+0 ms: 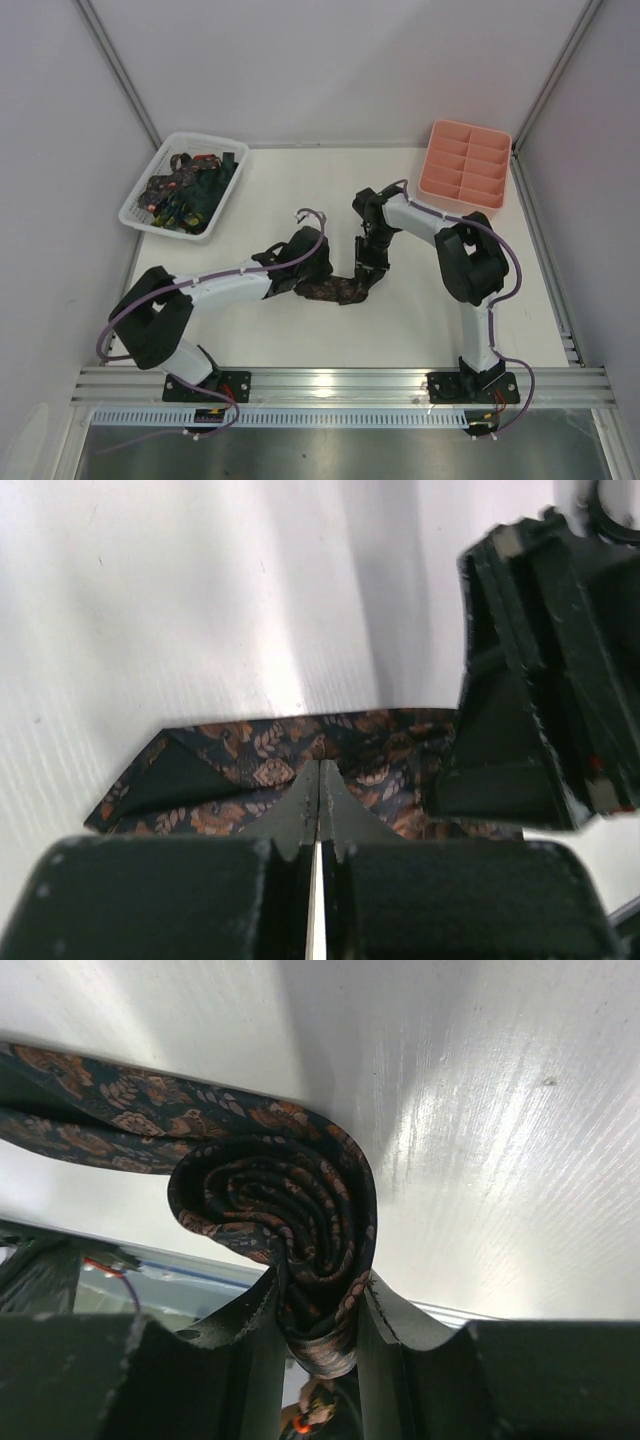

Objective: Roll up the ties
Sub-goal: Roll the tie

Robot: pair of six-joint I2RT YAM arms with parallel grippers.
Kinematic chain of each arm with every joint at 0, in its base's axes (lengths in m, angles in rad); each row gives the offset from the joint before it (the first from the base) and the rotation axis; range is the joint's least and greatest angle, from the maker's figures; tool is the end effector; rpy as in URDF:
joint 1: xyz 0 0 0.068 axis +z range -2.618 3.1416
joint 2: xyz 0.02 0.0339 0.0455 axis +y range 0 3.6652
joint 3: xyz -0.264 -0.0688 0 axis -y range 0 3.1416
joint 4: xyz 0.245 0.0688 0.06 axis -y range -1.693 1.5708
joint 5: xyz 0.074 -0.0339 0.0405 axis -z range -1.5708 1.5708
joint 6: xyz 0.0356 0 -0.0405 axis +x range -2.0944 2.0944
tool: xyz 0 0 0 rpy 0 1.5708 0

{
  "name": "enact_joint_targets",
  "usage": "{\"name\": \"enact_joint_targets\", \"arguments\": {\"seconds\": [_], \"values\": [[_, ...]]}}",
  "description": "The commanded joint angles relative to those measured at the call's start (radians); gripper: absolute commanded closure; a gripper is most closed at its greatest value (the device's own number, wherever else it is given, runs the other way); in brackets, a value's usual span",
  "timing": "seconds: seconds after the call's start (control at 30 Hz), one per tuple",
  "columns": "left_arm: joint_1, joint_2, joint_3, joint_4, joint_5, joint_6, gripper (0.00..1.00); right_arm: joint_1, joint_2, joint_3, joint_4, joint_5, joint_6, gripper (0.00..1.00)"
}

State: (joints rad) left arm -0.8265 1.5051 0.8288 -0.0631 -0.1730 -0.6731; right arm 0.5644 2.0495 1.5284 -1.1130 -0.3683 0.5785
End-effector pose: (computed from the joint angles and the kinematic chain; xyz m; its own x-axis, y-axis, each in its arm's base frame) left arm 0.2158 -0.2253 0.1969 -0.7549 -0.0868 -0.6500 0.2146 0.9039 -0.3699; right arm 0.3118 0.2126 0.1709 -0.9683 -0.0093 0.2494 0.0593 0.9621 0.2663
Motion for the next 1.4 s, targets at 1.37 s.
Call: {"name": "enact_joint_targets", "arguments": {"seconds": [1.37], "values": [[0.056, 0.139, 0.124, 0.008, 0.371, 0.030, 1.00, -0.044, -0.003, 0.065, -0.201, 0.203, 0.253, 1.00]]}}
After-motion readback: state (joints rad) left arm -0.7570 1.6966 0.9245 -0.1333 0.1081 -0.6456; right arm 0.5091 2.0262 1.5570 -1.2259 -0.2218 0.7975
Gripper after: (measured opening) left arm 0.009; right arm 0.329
